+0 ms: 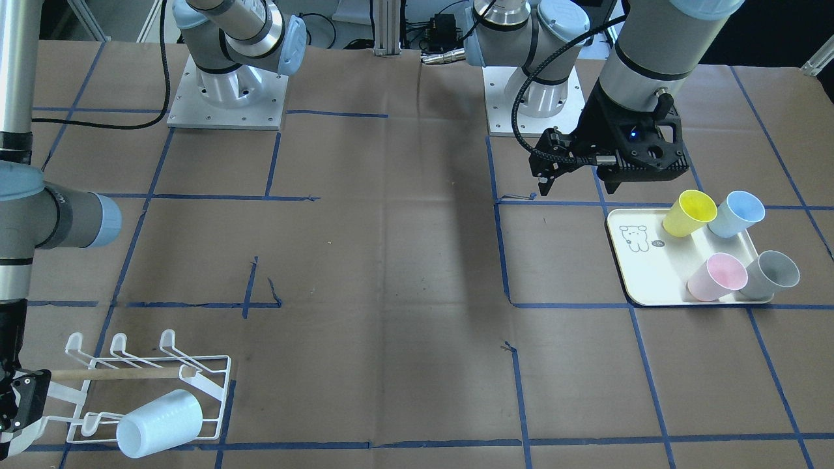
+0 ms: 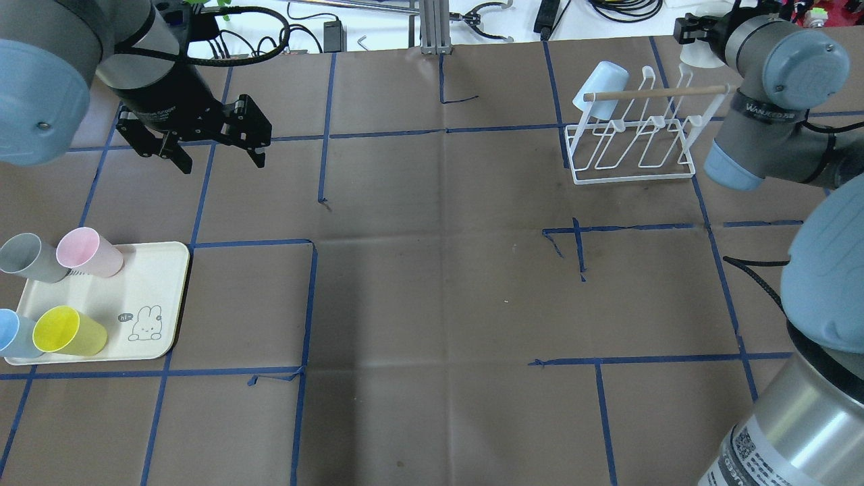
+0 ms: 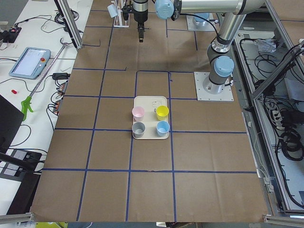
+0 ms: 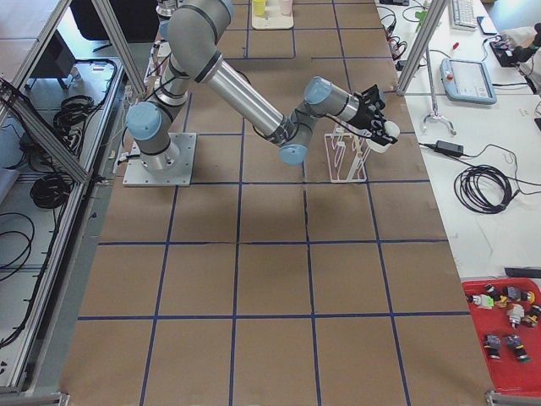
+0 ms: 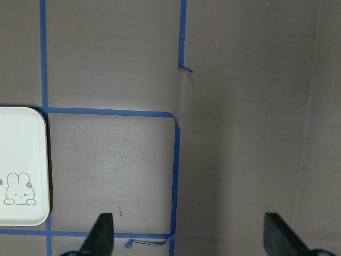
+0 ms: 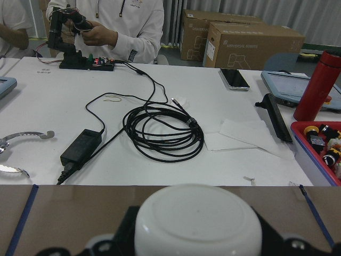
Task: Transfer IKEA cup to right arm and place on rack
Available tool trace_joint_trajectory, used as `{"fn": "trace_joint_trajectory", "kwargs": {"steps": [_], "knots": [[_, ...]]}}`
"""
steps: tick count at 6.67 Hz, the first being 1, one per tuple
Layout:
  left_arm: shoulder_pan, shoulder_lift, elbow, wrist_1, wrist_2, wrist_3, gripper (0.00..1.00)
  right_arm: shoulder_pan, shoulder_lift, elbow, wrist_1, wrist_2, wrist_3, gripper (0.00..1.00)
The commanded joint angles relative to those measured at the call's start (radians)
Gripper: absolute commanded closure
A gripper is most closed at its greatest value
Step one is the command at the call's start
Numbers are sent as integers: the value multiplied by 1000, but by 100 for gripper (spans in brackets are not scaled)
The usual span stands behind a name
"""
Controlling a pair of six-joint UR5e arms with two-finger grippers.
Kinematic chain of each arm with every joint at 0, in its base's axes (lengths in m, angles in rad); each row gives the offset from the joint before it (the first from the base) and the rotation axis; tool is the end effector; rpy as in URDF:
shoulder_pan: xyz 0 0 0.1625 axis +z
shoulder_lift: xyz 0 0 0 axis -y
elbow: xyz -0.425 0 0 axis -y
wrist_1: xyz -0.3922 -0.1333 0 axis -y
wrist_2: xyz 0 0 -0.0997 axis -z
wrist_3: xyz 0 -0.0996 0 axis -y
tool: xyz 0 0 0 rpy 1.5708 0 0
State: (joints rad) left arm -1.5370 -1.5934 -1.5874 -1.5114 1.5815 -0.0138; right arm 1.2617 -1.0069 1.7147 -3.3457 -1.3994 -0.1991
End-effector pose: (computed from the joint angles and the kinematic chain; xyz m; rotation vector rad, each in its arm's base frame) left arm -0.1152 -0.5074 0.4745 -0.0747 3.1296 -0.0314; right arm -0.0574 -0.6737 0.3067 -0.0112 -2.6062 1.5444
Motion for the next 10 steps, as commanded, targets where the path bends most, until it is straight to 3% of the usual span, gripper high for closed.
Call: {"fn": "trace_joint_trajectory", "kwargs": {"steps": [1,3,4,5,9,10], "knots": [[0,0,0,3,3,-2,0,8,25,3,-29,0,1,87],[0,0,1,5,-8,-3,0,13,36,25,-32,3,4,82],[0,0,0,5,-9,-20,0,13,34,34,-34,3,4,56],[0,0,0,5,-9,-29,0,13,34,37,-34,14,15,1],[0,0,0,3,-9,-37,0,15,-37,8,-9,17,15,0],[0,0,0,3,-9,-37,0,24,-97,6,76,17,14,0]]}}
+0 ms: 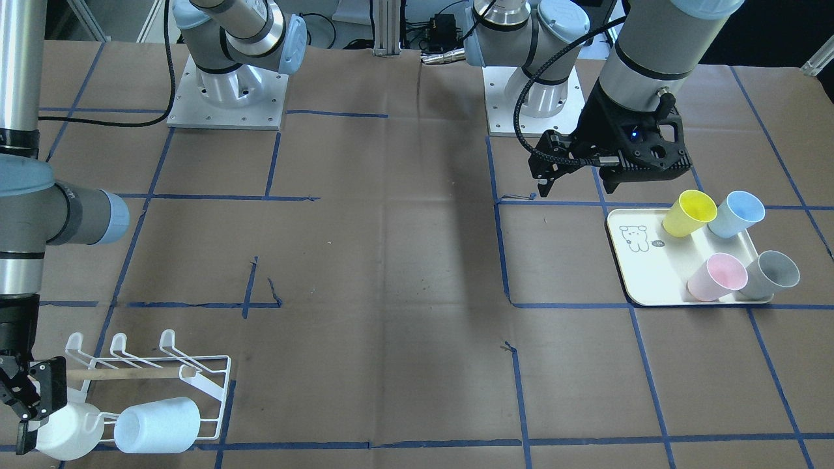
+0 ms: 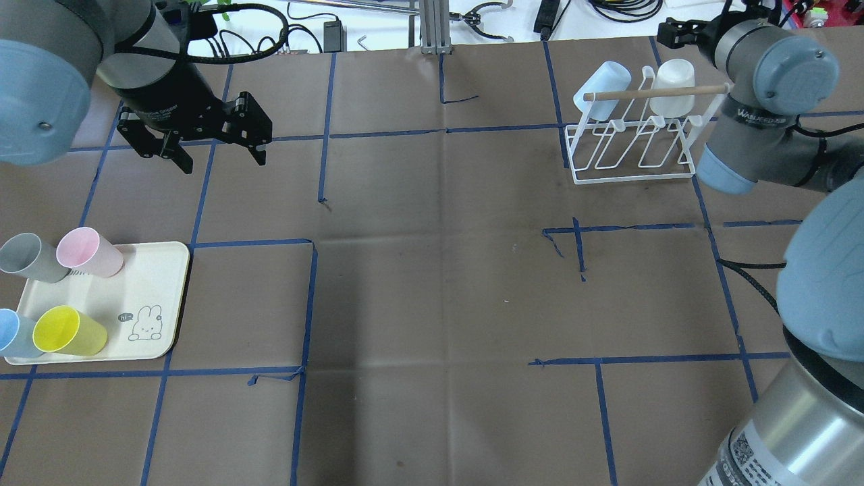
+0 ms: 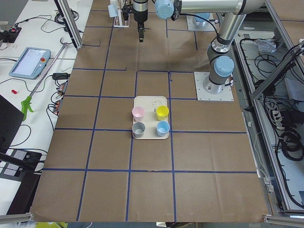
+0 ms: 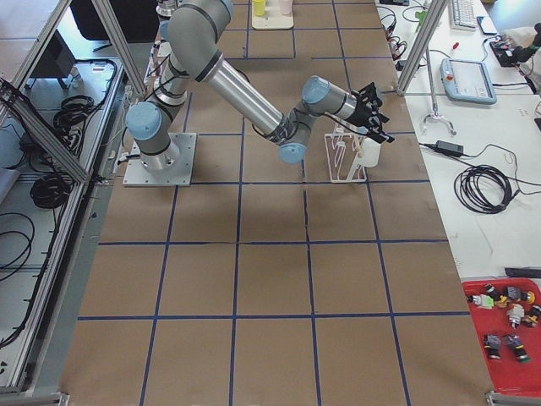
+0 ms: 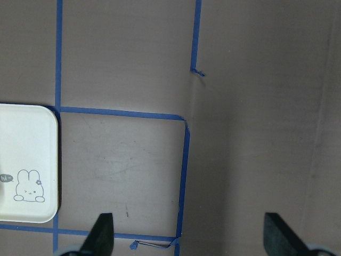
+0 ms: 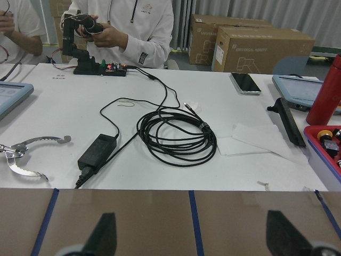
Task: Transfer IKEA cup to right arm and place on rack
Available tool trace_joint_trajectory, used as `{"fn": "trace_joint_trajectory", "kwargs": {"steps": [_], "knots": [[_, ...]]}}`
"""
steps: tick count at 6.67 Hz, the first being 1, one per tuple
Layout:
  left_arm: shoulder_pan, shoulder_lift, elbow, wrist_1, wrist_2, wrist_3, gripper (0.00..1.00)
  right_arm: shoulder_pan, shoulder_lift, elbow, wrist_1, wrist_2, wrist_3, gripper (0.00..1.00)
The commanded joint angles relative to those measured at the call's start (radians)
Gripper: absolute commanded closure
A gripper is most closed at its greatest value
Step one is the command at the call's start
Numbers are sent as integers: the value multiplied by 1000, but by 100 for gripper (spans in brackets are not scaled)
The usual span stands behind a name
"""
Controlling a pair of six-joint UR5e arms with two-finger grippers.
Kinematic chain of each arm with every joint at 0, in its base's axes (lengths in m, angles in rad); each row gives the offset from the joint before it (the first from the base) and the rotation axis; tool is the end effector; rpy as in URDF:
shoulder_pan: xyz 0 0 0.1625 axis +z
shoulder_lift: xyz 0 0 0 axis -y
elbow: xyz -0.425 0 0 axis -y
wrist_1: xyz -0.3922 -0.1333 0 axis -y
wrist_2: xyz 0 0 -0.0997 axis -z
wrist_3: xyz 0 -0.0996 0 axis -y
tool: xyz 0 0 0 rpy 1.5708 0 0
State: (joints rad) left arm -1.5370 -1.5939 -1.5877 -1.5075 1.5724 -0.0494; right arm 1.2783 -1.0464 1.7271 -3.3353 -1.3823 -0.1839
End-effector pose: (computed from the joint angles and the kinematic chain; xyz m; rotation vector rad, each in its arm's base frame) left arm -0.1160 -0.5079 0.4744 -0.1306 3.1372 -0.0366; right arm -0.0421 -0.6669 0.3259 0.0067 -2.6131 1.5844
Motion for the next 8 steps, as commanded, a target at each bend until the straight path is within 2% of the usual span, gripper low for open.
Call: {"fn": "trace_joint_trajectory", "kwargs": {"steps": [1,4,5,7,8], "knots": [[0,0,0,0,1,-1,0,10,-113,-7,162,-1,-2,0],[-2,0,2,0,0,-3,0,104,-213,-26,473,-12,3,0],[-2,0,2,0,0,-3,0,131,-272,-52,658,-17,7,0],[-2,0,2,1,0,-3,0,176,-392,-54,987,-99,68,0],[-2,0,2,0,0,-3,0,188,-470,-52,1178,-104,96,0]]}}
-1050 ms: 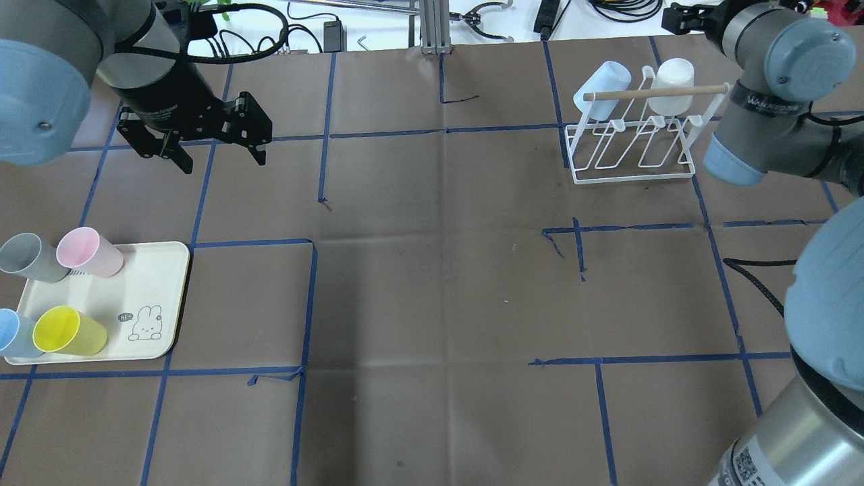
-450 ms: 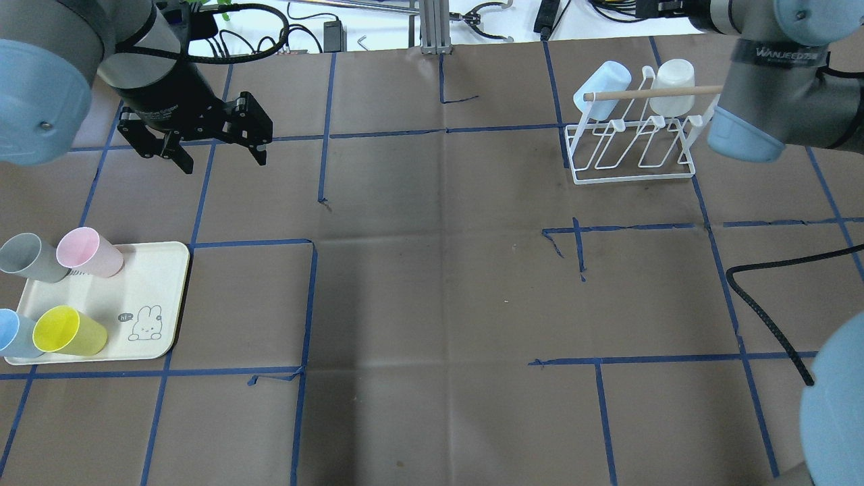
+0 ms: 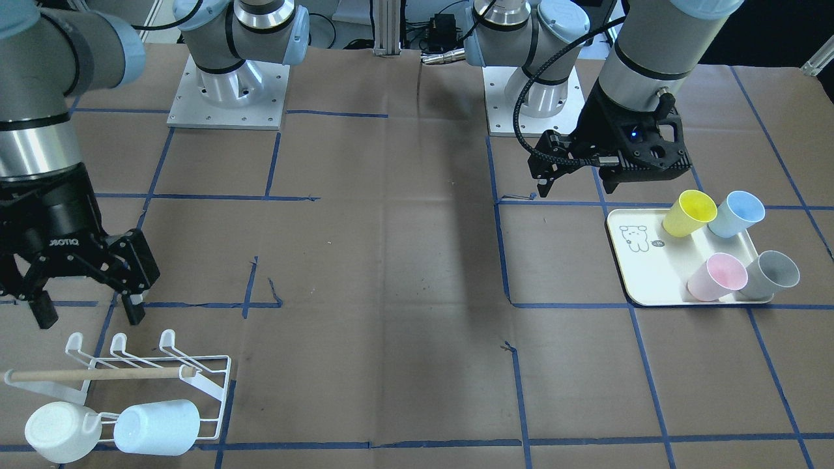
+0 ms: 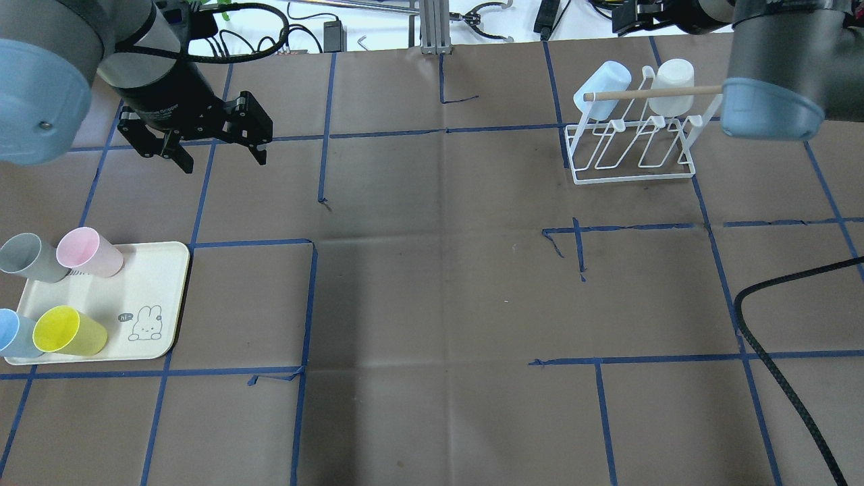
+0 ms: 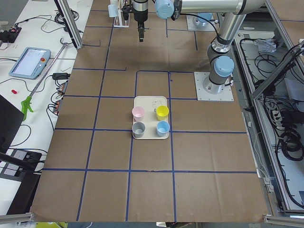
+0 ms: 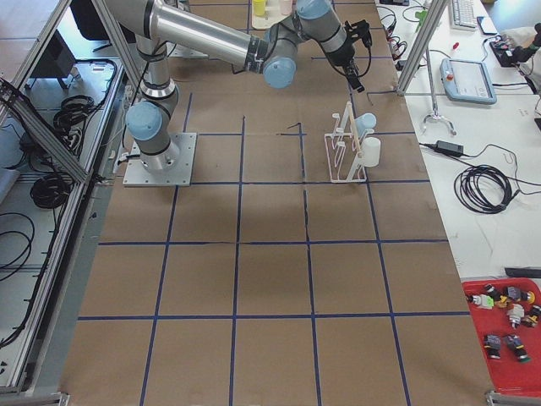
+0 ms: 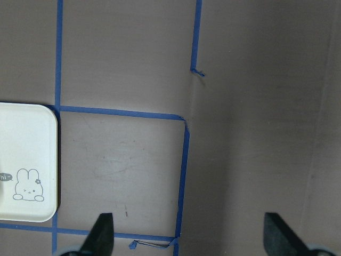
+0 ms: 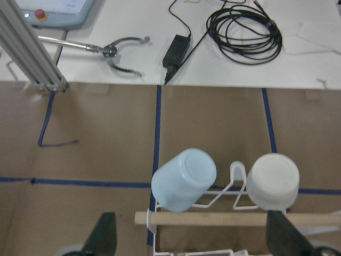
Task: Transfer IKEA cup to right arm and place on rack
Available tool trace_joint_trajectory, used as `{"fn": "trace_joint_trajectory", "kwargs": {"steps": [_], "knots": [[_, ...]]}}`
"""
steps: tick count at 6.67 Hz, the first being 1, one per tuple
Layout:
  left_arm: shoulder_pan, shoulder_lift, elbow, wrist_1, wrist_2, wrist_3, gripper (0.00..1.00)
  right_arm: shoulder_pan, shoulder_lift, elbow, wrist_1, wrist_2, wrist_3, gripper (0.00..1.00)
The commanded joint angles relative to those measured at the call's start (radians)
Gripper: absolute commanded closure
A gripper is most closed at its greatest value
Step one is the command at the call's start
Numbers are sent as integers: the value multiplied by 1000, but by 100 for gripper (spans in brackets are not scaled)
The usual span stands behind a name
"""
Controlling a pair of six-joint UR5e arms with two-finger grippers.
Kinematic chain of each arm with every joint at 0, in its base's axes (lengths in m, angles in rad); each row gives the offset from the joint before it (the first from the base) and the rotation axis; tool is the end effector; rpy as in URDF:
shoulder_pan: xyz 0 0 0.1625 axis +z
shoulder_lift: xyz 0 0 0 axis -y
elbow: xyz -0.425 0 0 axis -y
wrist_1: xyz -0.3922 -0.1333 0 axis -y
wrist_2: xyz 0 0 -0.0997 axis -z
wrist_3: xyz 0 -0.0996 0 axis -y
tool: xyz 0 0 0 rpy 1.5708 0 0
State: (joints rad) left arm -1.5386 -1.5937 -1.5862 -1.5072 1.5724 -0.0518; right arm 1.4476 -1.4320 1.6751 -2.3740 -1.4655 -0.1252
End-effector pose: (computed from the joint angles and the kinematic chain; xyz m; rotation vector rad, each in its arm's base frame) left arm -0.1169 -0.5079 0.4753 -0.1319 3.1372 -0.0397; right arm 0.0718 -0.5899 0.4581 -0.0482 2.9847 -0.8713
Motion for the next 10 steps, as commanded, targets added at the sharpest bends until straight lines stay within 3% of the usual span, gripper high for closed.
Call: {"fn": "trace_joint_trajectory", "kwargs": {"steps": [1,2,4,8,10], "knots": [[0,0,0,-1,0,0,0,20,-166,-2,399,-36,83,0],[-2,0,0,-1,0,0,0,20,-238,-2,576,-41,103,0],[-2,0,0,-1,0,0,0,37,-315,-2,749,-59,104,0],[-2,0,0,1,0,0,0,163,-205,-1,740,-82,107,0],[-2,-3,2,1,0,0,0,203,-145,-67,739,-102,117,0]]}}
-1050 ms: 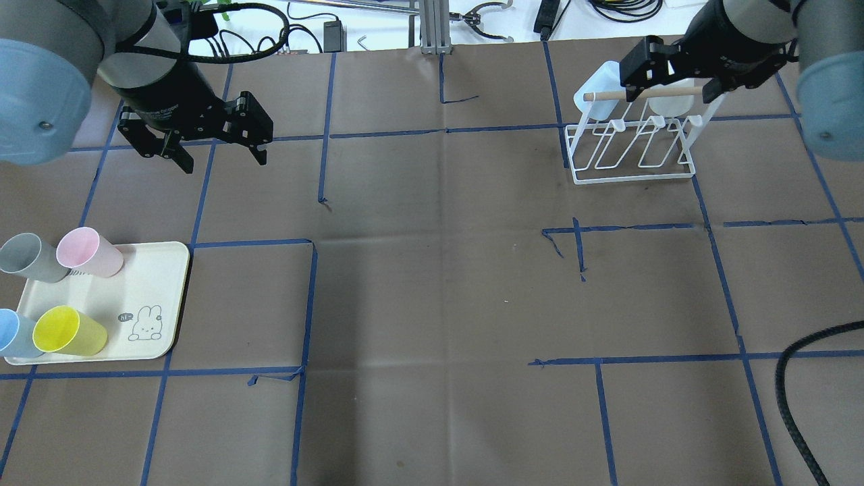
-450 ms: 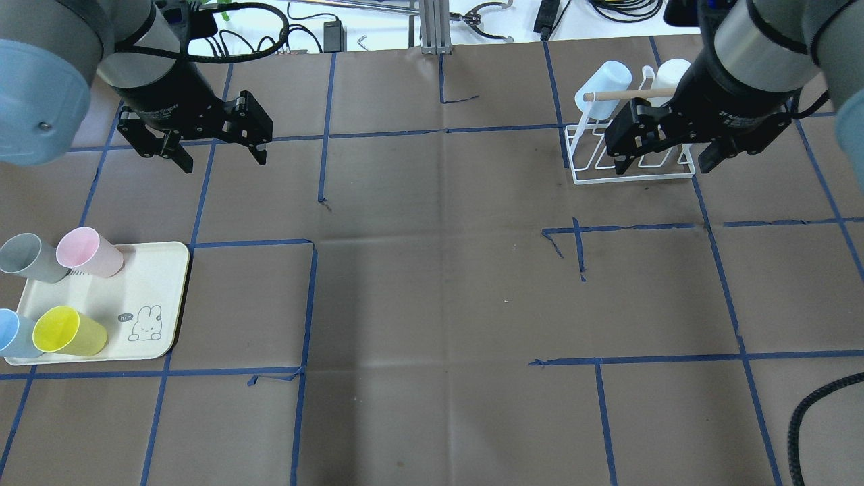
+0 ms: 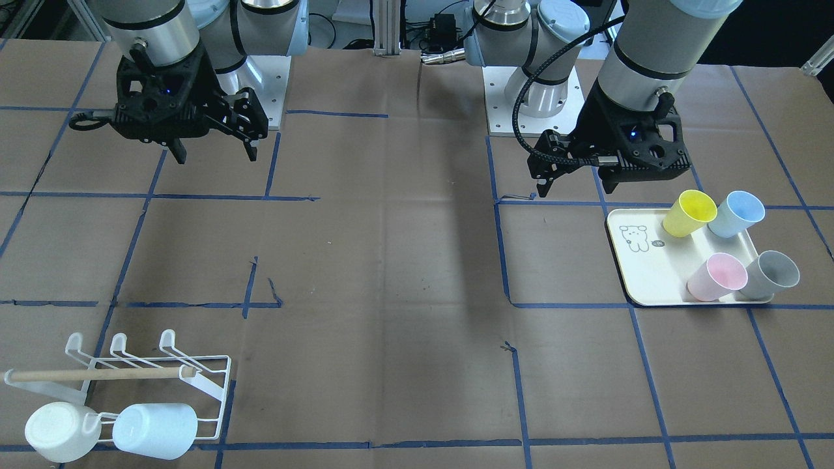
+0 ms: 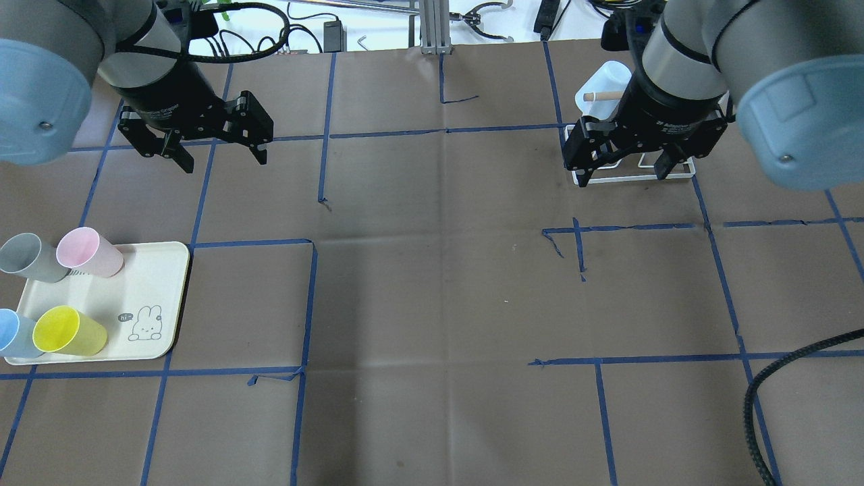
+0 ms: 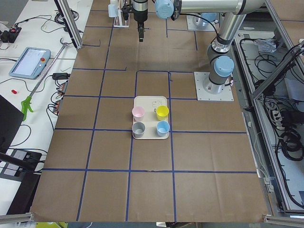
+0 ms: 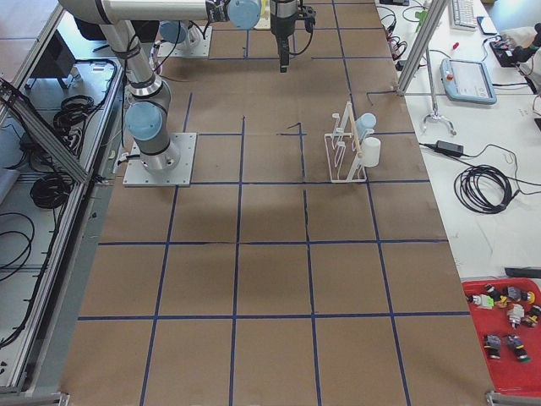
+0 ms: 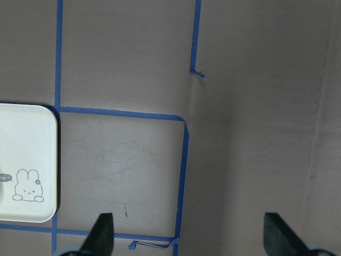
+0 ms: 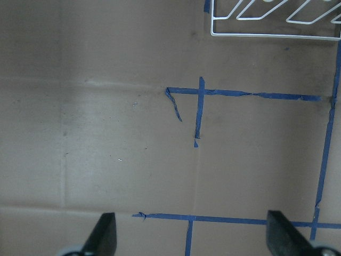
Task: Transfer IKEA cup to right arm and place on rack
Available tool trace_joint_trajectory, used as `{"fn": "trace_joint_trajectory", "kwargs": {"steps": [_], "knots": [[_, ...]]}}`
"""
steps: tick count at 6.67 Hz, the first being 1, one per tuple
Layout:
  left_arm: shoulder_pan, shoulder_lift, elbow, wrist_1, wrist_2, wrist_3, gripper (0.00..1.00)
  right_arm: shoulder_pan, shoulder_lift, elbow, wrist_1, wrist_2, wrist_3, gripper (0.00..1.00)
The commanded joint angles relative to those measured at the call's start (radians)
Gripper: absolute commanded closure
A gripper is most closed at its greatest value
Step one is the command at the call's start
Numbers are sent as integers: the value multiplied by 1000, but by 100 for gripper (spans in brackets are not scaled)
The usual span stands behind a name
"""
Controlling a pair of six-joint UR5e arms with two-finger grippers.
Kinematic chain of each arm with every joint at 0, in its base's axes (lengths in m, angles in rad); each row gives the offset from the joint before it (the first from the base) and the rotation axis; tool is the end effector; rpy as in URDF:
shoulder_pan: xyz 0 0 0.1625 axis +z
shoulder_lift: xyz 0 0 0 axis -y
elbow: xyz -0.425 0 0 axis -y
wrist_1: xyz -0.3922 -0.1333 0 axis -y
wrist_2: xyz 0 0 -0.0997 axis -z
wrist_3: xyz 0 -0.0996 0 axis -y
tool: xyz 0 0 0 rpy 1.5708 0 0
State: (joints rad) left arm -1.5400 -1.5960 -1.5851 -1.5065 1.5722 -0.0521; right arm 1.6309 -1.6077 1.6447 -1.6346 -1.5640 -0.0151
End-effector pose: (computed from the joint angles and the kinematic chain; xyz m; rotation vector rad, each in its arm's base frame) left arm -0.1176 -0.5086 0.4748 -0.1301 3.1375 -0.0390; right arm 0.1625 -0.4697 0.4758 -0.1180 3.1317 -0.0418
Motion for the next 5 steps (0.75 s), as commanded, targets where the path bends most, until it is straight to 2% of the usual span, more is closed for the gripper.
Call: {"fn": "trace_joint_trajectory", "kwargs": {"steps": [1,5], "knots": [[0,-1,1,-1,0,-2,0,20,23,-40,5,-8,27,0],[0,2,1,-1,2,-2,0,6,23,-29,15,-19,27,0]]}}
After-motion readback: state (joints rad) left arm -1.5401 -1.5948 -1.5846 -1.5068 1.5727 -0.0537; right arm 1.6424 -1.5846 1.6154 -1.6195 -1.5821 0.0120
